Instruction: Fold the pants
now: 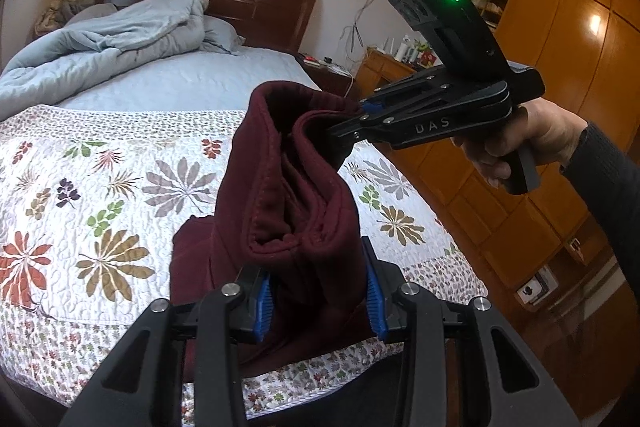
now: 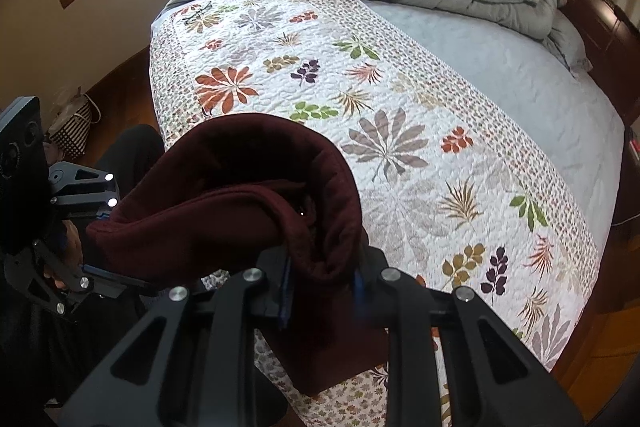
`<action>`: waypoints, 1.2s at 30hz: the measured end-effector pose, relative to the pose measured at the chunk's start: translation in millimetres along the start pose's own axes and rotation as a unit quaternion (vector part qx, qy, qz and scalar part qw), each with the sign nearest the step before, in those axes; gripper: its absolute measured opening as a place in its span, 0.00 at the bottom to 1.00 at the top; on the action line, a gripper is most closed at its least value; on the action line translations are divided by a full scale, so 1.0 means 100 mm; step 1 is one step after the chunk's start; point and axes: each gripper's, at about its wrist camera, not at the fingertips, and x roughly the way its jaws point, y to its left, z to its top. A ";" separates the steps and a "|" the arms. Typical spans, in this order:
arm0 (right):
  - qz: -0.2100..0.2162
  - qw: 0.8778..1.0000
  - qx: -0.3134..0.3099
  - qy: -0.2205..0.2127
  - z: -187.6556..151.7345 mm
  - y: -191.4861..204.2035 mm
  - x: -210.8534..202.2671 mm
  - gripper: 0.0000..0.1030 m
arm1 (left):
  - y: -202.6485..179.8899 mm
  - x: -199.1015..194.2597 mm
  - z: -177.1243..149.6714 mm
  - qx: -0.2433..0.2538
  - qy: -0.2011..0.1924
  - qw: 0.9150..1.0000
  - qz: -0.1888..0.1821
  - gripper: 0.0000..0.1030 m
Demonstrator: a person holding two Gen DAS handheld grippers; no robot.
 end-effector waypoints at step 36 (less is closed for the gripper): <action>0.012 0.999 0.053 -0.003 -0.77 -0.51 0.32 0.20 | -0.42 0.83 -0.28 0.035 0.071 0.996 -0.029 0.37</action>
